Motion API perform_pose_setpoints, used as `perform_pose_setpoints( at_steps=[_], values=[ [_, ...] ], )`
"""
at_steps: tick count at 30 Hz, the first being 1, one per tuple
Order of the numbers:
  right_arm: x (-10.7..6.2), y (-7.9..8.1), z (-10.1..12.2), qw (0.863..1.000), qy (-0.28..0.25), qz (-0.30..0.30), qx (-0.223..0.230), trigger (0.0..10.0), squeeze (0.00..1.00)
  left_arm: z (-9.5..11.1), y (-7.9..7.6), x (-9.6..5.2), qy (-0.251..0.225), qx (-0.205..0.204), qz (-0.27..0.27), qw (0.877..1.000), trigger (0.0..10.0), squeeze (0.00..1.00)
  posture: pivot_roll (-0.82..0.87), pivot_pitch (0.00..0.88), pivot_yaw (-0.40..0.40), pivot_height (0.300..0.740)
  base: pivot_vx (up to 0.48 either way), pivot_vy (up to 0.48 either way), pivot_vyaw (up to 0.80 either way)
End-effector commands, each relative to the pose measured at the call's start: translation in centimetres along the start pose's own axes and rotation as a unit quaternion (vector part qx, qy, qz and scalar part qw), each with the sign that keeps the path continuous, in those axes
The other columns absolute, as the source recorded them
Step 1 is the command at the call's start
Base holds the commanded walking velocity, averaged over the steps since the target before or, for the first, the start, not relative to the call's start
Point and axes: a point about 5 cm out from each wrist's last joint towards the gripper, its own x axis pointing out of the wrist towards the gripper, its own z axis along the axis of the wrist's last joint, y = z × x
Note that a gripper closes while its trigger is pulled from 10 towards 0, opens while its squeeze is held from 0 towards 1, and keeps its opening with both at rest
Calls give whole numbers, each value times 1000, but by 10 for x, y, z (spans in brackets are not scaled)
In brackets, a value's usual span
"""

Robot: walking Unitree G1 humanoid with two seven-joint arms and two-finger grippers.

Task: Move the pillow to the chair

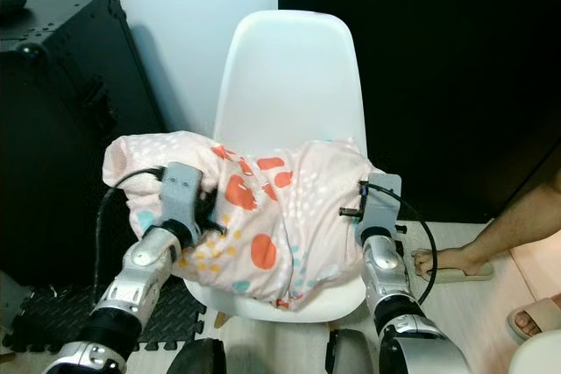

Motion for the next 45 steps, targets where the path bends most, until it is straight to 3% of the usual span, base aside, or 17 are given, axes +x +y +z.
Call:
perform_pose_setpoints(
  at_steps=[1, 4, 6, 7, 9, 10, 17, 22, 24, 25, 27, 31, 32, 36, 43, 44, 45],
  values=[
    [-2, -3, -6, 1000, 13, -6, -13, 10000, 0, -22, -3, -6, 58, 40, -3, 998, 10000, 0, 104, 0, -36, 605, 0, 0, 0],
    [-5, 2, -12, 1000, 26, 15, 4, 10000, 0, -29, 5, -11, 72, 27, 25, 997, 10000, 0, 104, 0, -36, 605, 0, 0, 0],
    [-11, 22, -23, 994, 58, 88, 36, 10000, 0, -41, 20, -18, 107, -7, 76, 991, 10000, 0, 105, 0, -36, 605, 0, 0, 0],
    [-13, 25, -25, 992, 61, 99, 40, 10000, 647, -44, 22, -20, 113, -13, 84, 990, 10000, 1000, 105, 0, -36, 605, 0, 0, 0],
    [-14, 27, -26, 992, 63, 99, 44, 10000, 647, -47, 23, -21, 119, -28, 89, 988, 10000, 1000, 110, 0, -38, 605, 0, 0, 0],
    [-15, 27, -27, 992, 65, 96, 47, 10000, 1000, -48, 23, -22, 123, -39, 87, 988, 10000, 1000, 112, 0, -39, 605, 0, 0, 0],
    [-17, 30, -30, 992, 66, 92, 53, 10000, 1000, -50, 22, -25, 118, -53, 84, 988, 10000, 1000, 113, 0, -36, 605, 0, 0, 0],
    [-17, 22, -31, 993, 64, 81, 63, 10000, 1000, -49, 24, -32, 107, -58, 93, 988, 10000, 1000, 115, 0, -31, 605, 0, 0, 0],
    [-17, 3, -31, 996, 57, 42, 56, 10000, 1000, -48, 28, -48, 93, -63, 111, 987, 10000, 1000, 112, 0, -27, 605, 0, 0, 0],
    [-17, 3, -31, 996, 57, 42, 56, 10000, 1000, -48, 28, -48, 93, -63, 111, 987, 10000, 1000, 112, 0, -27, 605, 0, 0, 0],
    [-19, -15, -31, 998, 44, 6, 42, 10000, 1000, -51, 30, -71, 80, -73, 139, 984, 10000, 1000, 105, 0, -19, 605, 0, 0, 0],
    [-23, -25, -32, 999, 37, -17, 27, 10000, 1000, -51, 31, -96, 46, -106, 185, 976, 10000, 1000, 104, 0, -17, 605, 0, 0, 0],
    [-23, -25, -32, 999, 37, -17, 27, 10000, 1000, -51, 31, -96, 46, -106, 185, 976, 10000, 1000, 104, 0, -17, 605, 0, 0, 0],
    [-37, -25, -40, 999, 19, -4, 26, 10000, 1000, -46, 33, -129, -28, -147, 258, 954, 10000, 1000, 109, 0, -23, 605, 0, 0, 0],
    [-47, -11, -38, 997, -21, 55, 53, 10000, 1000, -42, 32, -140, -57, -145, 281, 947, 10000, 1000, 110, 0, -28, 605, 0, 0, 0],
    [-49, -10, -31, 996, -51, 61, 26, 10000, 878, -39, 33, -144, -69, -144, 294, 943, 10000, 1000, 111, 0, -31, 605, 0, 0, 0],
    [-52, -10, -27, 995, -73, 64, 5, 10000, 878, -37, 33, -146, -76, -144, 302, 939, 10000, 1000, 113, 0, -32, 605, 0, 0, 0]
  ],
)
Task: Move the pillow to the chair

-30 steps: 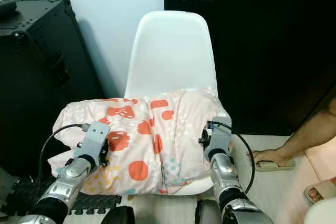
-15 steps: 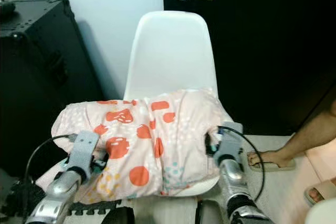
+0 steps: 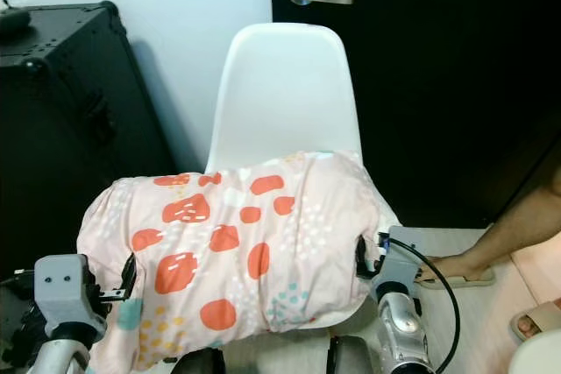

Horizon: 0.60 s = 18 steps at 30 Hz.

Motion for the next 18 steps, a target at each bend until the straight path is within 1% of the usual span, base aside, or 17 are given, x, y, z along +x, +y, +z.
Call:
perform_pose_setpoints(
  at_steps=[1, 2, 3, 4, 5, 6, 7, 8, 9, 10, 11, 13, 14, 15, 16, 17, 18],
  values=[
    [-1, 1, 16, 997, -57, -1, -53, 10000, 0, 9, 6, -3, -21, 1, 23, 1000, 10000, 137, 116, 0, -39, 605, 0, 0, 0],
    [-1, 1, 16, 997, -57, -1, -53, 10000, 0, 9, 6, -3, -21, 1, 23, 1000, 10000, 137, 116, 0, -39, 605, 0, 0, 0],
    [-3, -5, 18, 993, -65, -28, -92, 10000, 0, 13, 6, -1, -27, 1, 19, 999, 10000, 137, 116, 0, -39, 605, 0, 0, 0],
    [-4, -12, 17, 991, -55, -57, -110, 10000, 0, 16, 4, 0, -27, 5, 8, 1000, 10000, 0, 115, 0, -40, 605, 0, 0, 0],
    [-5, -16, 15, 989, -47, -76, -120, 10000, 0, 18, 3, 2, -27, 8, 0, 1000, 10000, 0, 115, 0, -40, 605, 0, 0, 0],
    [-5, -16, 15, 989, -47, -76, -120, 10000, 0, 18, 3, 2, -27, 8, 0, 1000, 10000, 0, 115, 0, -40, 605, 0, 0, 0],
    [-4, -18, 14, 983, -41, -85, -155, 10000, 0, 16, -1, 5, -20, 16, -7, 1000, 10000, 0, 111, 0, -37, 605, 0, 0, 0],
    [-3, -18, 17, 977, -48, -85, -192, 10000, 0, 15, -4, 8, -16, 24, -11, 1000, 10000, 0, 112, 0, -38, 605, 0, 0, 0],
    [-1, -16, 23, 966, -73, -75, -236, 10000, 0, 14, -6, 11, -12, 33, -12, 999, 10000, 0, 112, 0, -37, 605, 0, 0, 0],
    [0, -15, 27, 958, -91, -68, -263, 10000, 0, 14, -7, 13, -11, 38, -14, 999, 10000, 0, 112, 0, -37, 605, 0, 0, 0],
    [0, -15, 27, 958, -91, -68, -263, 10000, 0, 14, -7, 13, -11, 38, -14, 999, 10000, 0, 112, 0, -37, 605, 0, 0, 0],
    [4, -11, 27, 962, -84, -51, -253, 10000, 0, 17, -9, 16, -15, 37, -13, 999, 10000, 0, 112, 0, -33, 605, 0, 0, 0],
    [11, -3, 22, 988, -43, -32, -144, 10000, 0, 21, -10, 21, -25, 29, -11, 999, 10000, 0, 107, 0, -29, 605, 0, 0, 0],
    [17, 0, 18, 999, -16, -42, -21, 10000, 0, 24, -11, 25, -30, 24, -12, 999, 10000, 0, 107, 0, -29, 605, 0, 0, 0],
    [17, 0, 18, 999, -16, -42, -21, 10000, 0, 24, -11, 25, -30, 24, -12, 999, 10000, 0, 107, 0, -29, 605, 0, 0, 0],
    [23, 12, 14, 991, 7, -26, 132, 10000, 0, 29, -15, 32, -38, 14, -19, 999, 10000, 0, 112, 0, -31, 605, 0, 0, 0],
    [23, 12, 14, 991, 7, -26, 132, 10000, 0, 29, -15, 32, -38, 14, -19, 999, 10000, 0, 112, 0, -31, 605, 0, 0, 0]
  ],
)
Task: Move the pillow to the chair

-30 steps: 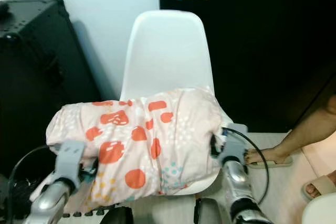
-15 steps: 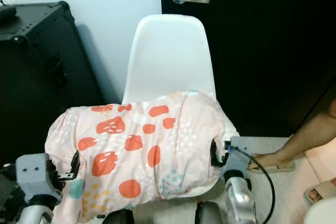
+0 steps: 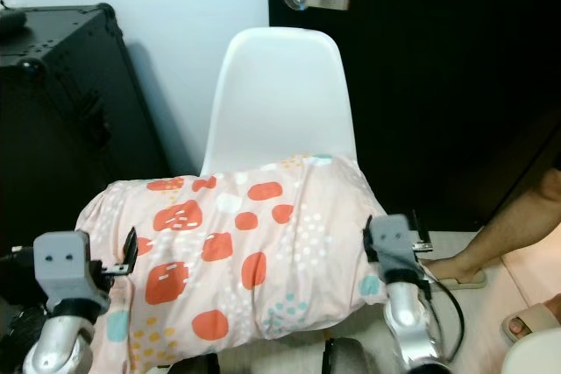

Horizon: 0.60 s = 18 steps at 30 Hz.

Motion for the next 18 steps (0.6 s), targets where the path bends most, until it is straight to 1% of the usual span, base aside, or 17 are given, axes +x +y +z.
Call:
perform_pose_setpoints(
  at_steps=[1, 2, 3, 5, 6, 7, 8, 9, 10, 11, 12, 13, 14, 15, 16, 17, 18],
  values=[
    [0, 1, -6, 998, 24, 17, 55, 10000, 0, -4, 0, 2, 15, -6, -3, 1000, 10000, 0, 113, 0, -33, 605, 0, 0, 0],
    [0, 1, -6, 998, 24, 17, 55, 10000, 0, -4, 0, 2, 15, -6, -3, 1000, 10000, 0, 113, 0, -33, 605, 0, 0, 0],
    [1, 11, -6, 998, 28, 51, 39, 10000, 0, -2, -3, 9, 13, -22, -5, 1000, 10000, 0, 115, 0, -33, 605, 0, 0, 0],
    [1, 11, -6, 998, 28, 51, 39, 10000, 0, -2, -3, 9, 13, -22, -5, 1000, 10000, 0, 115, 0, -33, 605, 0, 0, 0],
    [2, 30, -2, 993, 8, 103, -62, 10000, 0, -1, -14, 28, 25, -39, -11, 999, 10000, 0, 112, 0, -34, 605, 0, 0, 0],
    [2, 38, 0, 987, -5, 123, -103, 10000, 0, 0, -19, 36, 31, -38, -14, 999, 10000, 0, 109, 0, -32, 605, 0, 0, 0],
    [2, 42, 1, 983, -14, 133, -126, 10000, 0, 0, -22, 41, 34, -34, -15, 999, 10000, 0, 109, 0, -32, 605, 0, 0, 0],
    [1, 44, 1, 981, -18, 138, -136, 10000, 0, 1, -24, 43, 31, -26, -17, 999, 10000, 0, 109, 0, -32, 605, 0, 0, 0],
    [2, 44, 1, 981, -14, 131, -141, 10000, 0, 1, -27, 44, 31, -9, -18, 999, 10000, 0, 102, 0, -28, 605, 0, 0, 0],
    [2, 44, 1, 981, -14, 131, -141, 10000, 0, 1, -27, 44, 31, -9, -18, 999, 10000, 0, 102, 0, -28, 605, 0, 0, 0],
    [3, 44, 0, 981, -12, 126, -145, 10000, 0, 1, -29, 45, 31, 4, -19, 999, 10000, 0, 102, 0, -28, 605, 0, 0, 0],
    [5, 41, 0, 985, -4, 109, -132, 10000, 0, -1, -31, 43, 32, 13, -14, 999, 10000, 0, 103, 0, -27, 605, 0, 0, 0],
    [5, 41, 0, 985, -4, 109, -132, 10000, 0, -1, -31, 43, 32, 13, -14, 999, 10000, 0, 103, 0, -27, 605, 0, 0, 0],
    [7, 39, 1, 988, 4, 106, -110, 10000, 0, -3, -33, 42, 32, 16, -9, 999, 10000, 0, 100, 0, -29, 605, 0, 0, 0],
    [8, 38, 1, 989, 8, 109, -95, 10000, 0, -4, -34, 41, 33, 15, -5, 999, 10000, 0, 100, 0, -30, 605, 0, 0, 0],
    [7, 39, 1, 988, 9, 129, -84, 10000, 0, -5, -36, 41, 33, 15, -4, 999, 10000, 0, 99, 0, -34, 605, 0, 0, 0],
    [7, 40, 1, 987, 9, 134, -84, 10000, 0, -5, -36, 41, 33, 15, -4, 999, 10000, 0, 99, 0, -34, 605, 0, 0, 0]
  ],
)
